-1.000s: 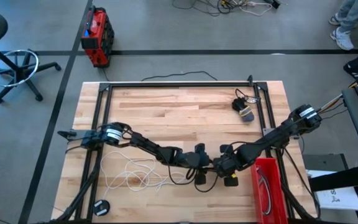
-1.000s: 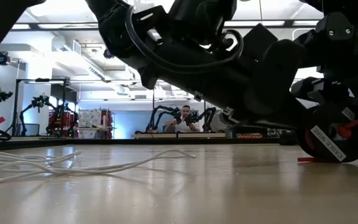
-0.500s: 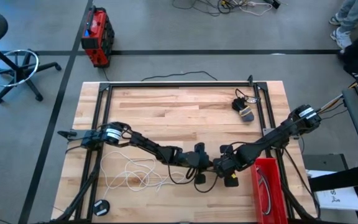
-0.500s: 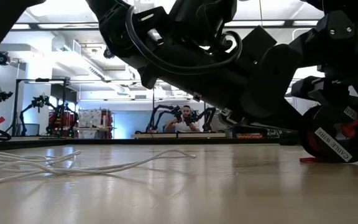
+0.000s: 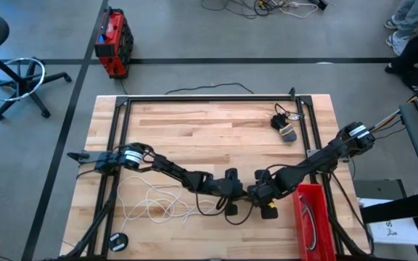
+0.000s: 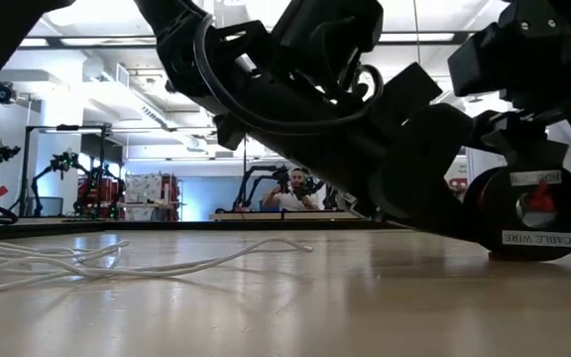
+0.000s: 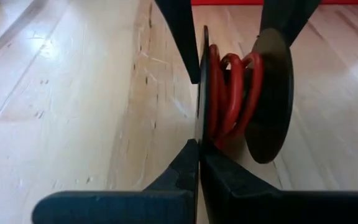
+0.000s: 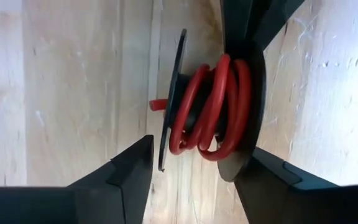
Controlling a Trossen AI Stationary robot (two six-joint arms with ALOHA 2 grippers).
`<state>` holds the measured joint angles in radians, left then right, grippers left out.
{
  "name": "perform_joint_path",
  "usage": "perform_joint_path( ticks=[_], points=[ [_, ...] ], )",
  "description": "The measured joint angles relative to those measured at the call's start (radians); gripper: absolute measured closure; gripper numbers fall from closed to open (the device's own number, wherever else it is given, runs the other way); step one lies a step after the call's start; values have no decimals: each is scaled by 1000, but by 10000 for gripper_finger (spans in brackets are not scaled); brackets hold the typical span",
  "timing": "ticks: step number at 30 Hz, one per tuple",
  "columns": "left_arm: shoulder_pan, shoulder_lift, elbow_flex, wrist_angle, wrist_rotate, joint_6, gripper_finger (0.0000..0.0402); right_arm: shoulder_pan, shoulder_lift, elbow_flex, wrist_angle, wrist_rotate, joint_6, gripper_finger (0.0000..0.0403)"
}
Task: Coil cords
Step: Coil the red wire onto the spool
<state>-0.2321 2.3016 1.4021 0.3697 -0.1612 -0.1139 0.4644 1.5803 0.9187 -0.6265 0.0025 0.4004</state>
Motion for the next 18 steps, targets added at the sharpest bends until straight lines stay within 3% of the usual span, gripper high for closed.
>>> perform_joint_path(
  ticks=[5, 18],
  points=[
    [0, 0, 0, -1, -2, 0, 401, 0, 0, 5, -2, 4, 1, 202],
    [0, 0, 0, -22, -5, 0, 401, 7, -19, 8, -88, 17, 30, 238]
  ],
)
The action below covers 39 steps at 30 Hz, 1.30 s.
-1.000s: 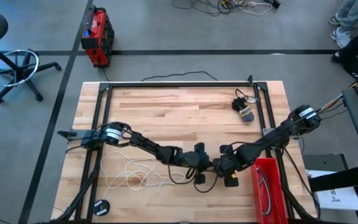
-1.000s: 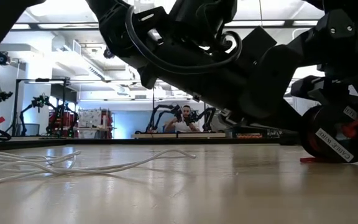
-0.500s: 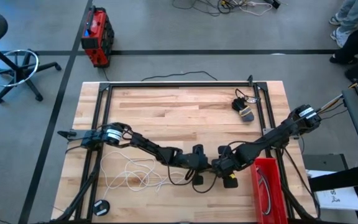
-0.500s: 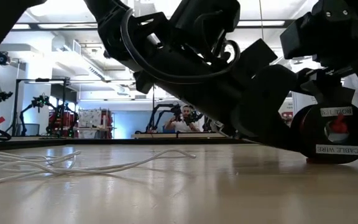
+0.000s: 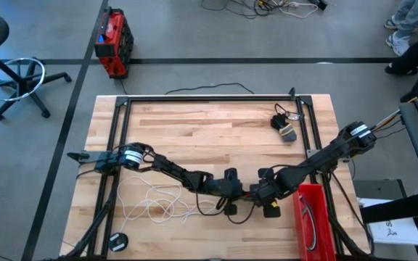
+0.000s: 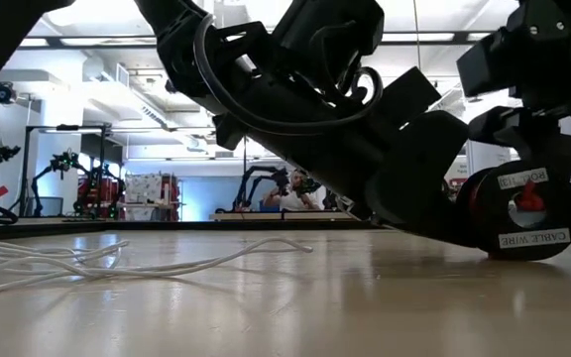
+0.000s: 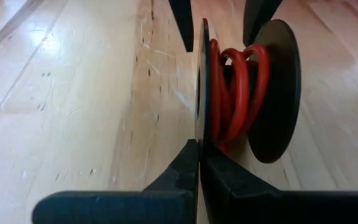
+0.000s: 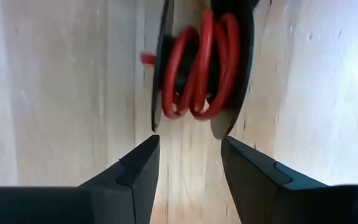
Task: Coil cords
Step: Coil the red wire onto the spool
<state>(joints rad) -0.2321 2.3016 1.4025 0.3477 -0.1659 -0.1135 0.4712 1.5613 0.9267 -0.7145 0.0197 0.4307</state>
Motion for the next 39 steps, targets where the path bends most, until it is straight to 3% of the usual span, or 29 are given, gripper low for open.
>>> perform_joint_path(
  ticks=[11, 22, 39],
  points=[
    [0, 0, 0, -4, 1, 0, 401, 0, 2, 9, 46, 6, -23, 227],
    [-2, 0, -2, -4, 1, 0, 401, 18, -4, -5, -11, 16, 23, 246],
    [-14, -3, -4, -17, 1, 123, 401, 232, -7, -277, 427, 345, 257, 299]
  ],
)
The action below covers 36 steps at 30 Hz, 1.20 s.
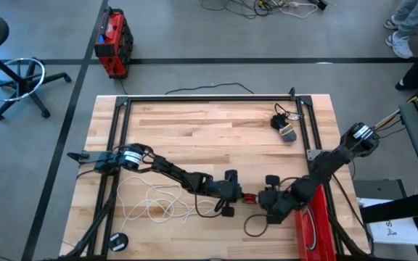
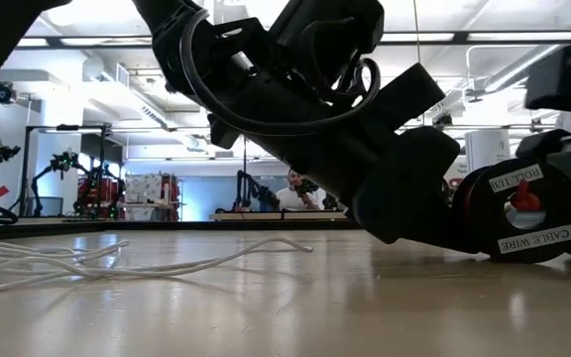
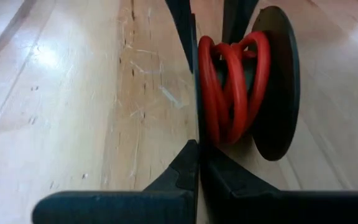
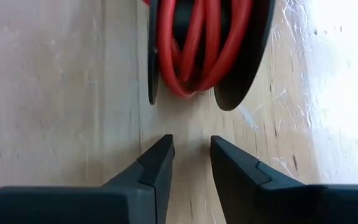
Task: Coil cords
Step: Coil the red wire onto the spool
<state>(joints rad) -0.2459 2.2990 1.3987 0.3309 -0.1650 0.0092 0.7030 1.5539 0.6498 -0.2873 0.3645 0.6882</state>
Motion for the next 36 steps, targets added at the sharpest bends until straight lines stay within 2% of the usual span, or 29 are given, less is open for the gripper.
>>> perform_joint_path(
  ticks=[7, 15, 18, 27, 30, 36],
  points=[
    [0, -1, 0, -1, 0, 60, 401, 7, -1, -15, 30, 12, -45, 315],
    [-11, -8, -1, 36, -1, 56, 401, 5, -26, -16, 55, 24, -106, 329],
    [-17, -13, 10, 37, -5, 58, 401, 1, -57, 8, 68, 55, -127, 335],
    [-26, -47, 24, 23, -2, 66, 401, -2, -69, 83, 43, 55, -156, 337],
    [-28, -59, 25, 1, -8, 64, 401, -2, -73, 106, -10, 55, -132, 343],
    [-34, -101, 26, -20, -24, 52, 401, -3, -106, 201, -240, 55, -104, 349]
  ],
)
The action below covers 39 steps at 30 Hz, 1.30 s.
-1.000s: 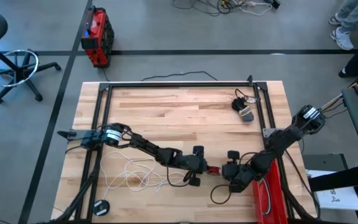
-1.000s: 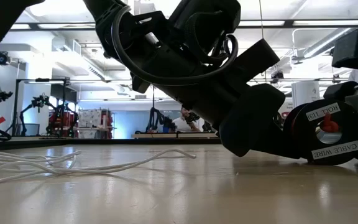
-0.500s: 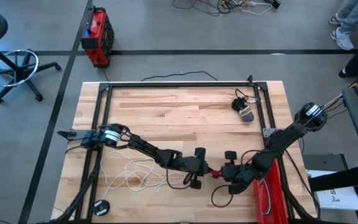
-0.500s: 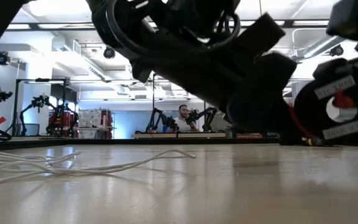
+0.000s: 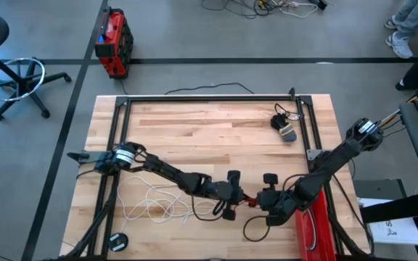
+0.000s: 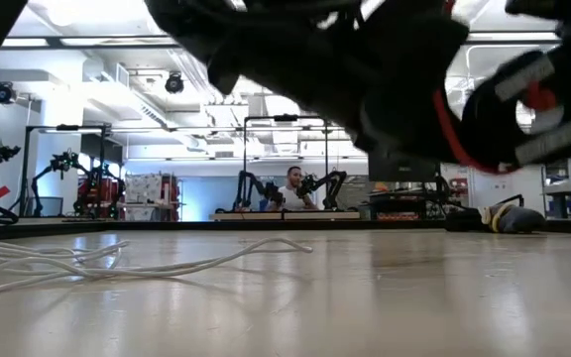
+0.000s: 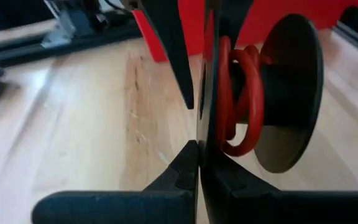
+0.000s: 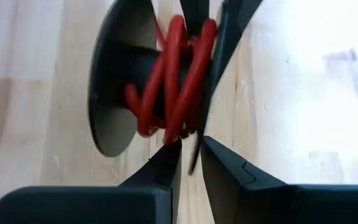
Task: Coil cords
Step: Coil the red wire onto the spool, then uncoil the red wire from the spool
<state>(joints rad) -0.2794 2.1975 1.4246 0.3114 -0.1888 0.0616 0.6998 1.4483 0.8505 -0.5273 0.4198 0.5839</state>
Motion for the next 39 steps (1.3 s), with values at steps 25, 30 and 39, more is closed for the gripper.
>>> perform_joint_path(
  ticks=[25, 30, 39],
  points=[
    [-44, -291, -19, -259, -37, 18, 339, -2, -30, 352, -116, 75, -179, 402],
    [-57, -360, -89, -255, -96, 15, 309, 1, -66, 391, -69, 128, -220, 402],
    [-68, -494, -321, -78, -160, -44, 265, -4, -165, 392, -3, 256, -210, 402]
  ],
)
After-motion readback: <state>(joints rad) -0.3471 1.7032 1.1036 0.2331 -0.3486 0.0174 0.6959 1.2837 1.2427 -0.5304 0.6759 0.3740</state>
